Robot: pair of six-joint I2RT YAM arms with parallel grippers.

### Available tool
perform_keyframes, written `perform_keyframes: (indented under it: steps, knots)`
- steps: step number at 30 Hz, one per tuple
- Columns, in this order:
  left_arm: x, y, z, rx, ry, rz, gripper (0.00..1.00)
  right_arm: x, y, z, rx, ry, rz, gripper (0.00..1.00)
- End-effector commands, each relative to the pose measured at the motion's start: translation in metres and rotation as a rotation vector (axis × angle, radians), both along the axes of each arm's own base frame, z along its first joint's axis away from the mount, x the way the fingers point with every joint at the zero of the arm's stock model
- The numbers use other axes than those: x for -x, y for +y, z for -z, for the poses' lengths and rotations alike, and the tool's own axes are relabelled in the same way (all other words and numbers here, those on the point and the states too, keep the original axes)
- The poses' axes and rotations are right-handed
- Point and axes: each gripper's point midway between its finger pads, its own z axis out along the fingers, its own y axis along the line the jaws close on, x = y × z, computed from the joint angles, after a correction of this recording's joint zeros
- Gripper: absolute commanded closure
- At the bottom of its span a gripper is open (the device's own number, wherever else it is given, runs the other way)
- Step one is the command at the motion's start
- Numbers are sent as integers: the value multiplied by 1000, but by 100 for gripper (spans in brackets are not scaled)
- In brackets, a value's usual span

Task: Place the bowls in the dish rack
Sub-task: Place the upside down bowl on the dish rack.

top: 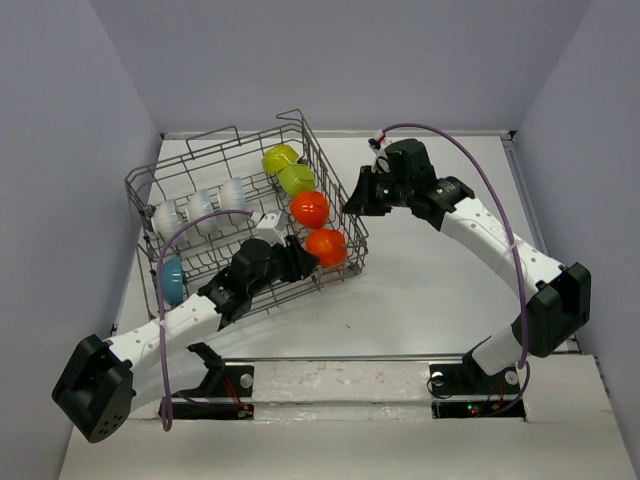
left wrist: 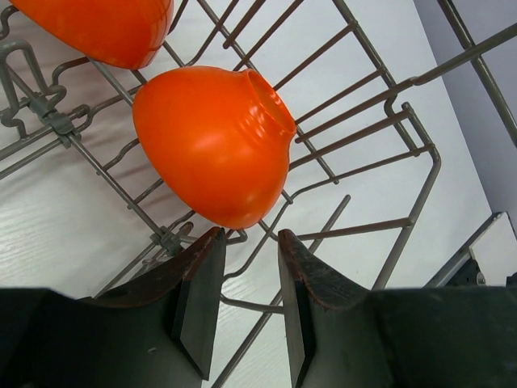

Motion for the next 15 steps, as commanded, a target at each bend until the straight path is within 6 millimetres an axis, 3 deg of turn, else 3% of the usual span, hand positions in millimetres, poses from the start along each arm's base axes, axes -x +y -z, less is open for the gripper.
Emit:
perform_keyframes:
  steps: [1, 5, 8, 11, 12, 15]
  knots:
    - [10, 9, -1, -70, 26, 20, 54, -10, -5, -4, 27, -61, 0, 95]
    - [-6, 30, -35, -106, -39, -113, 54, -9, -6, -4, 30, -62, -1, 95]
    - [-21, 46, -85, -64, -132, -238, 54, -10, -6, -3, 31, -63, -1, 95]
    - [-35, 66, -114, -66, -198, -365, 51, -10, -6, -4, 30, -63, -5, 95]
    - [-43, 67, -130, -75, -224, -383, 51, -10, -6, -3, 30, -61, -4, 95]
    - [-61, 68, -147, -123, -243, -429, 51, -10, -6, -2, 34, -59, -4, 95]
